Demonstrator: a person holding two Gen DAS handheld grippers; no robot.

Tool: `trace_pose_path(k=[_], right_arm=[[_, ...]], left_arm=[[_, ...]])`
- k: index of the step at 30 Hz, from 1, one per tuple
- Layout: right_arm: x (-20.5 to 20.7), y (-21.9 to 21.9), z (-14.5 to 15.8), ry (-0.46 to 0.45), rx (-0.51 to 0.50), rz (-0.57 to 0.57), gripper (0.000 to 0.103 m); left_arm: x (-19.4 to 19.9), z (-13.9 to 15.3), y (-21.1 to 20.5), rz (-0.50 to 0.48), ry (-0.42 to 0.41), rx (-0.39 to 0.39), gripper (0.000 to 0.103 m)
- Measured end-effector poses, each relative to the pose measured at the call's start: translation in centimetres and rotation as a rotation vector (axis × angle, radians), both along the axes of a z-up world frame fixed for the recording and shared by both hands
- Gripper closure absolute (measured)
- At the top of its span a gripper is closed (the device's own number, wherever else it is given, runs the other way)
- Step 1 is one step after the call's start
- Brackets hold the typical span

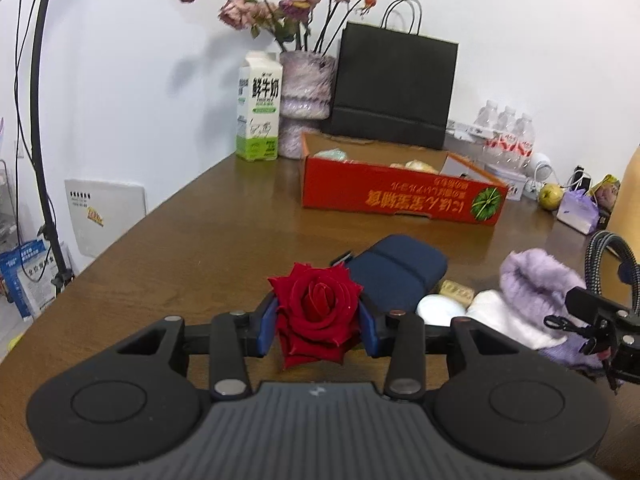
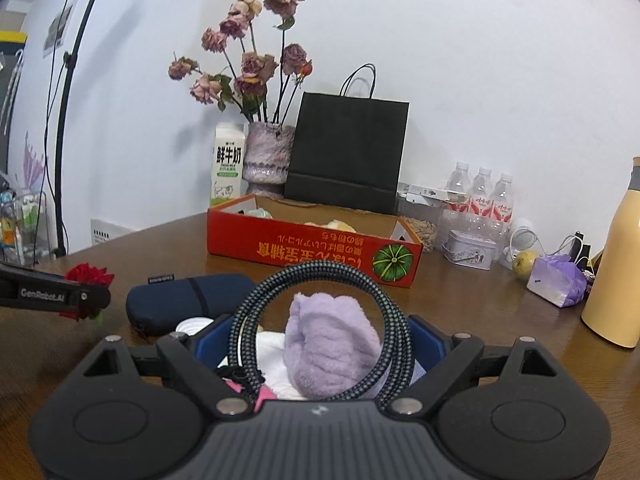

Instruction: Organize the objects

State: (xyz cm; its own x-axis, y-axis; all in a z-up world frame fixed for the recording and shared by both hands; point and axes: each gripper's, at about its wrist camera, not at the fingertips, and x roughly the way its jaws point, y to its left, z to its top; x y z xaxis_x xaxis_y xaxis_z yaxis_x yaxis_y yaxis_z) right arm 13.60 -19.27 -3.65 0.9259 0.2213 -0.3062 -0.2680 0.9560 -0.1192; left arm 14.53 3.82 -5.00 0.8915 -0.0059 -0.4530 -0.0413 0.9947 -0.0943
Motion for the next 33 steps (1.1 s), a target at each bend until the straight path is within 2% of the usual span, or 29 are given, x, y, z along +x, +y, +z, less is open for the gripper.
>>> trace_pose_path(k=[9, 14, 33], right_arm=[[0.3, -1.7, 1.6, -0.014, 0.073, 0.028, 0.013], [1.0, -2.3, 2.6, -0.017, 0.103, 0.049, 0.013], [6.1, -2.1, 6.3, -0.044, 0.112, 0.110, 0.013]], left_arm=[[0.7, 2.8, -1.9, -0.002, -0.054, 0.012, 0.061], [1.7, 3.9, -3.0, -0.006, -0.053, 0.027, 0.061], [6.3, 7.8, -5.9, -0.003, -0.113, 0.058, 0.061]])
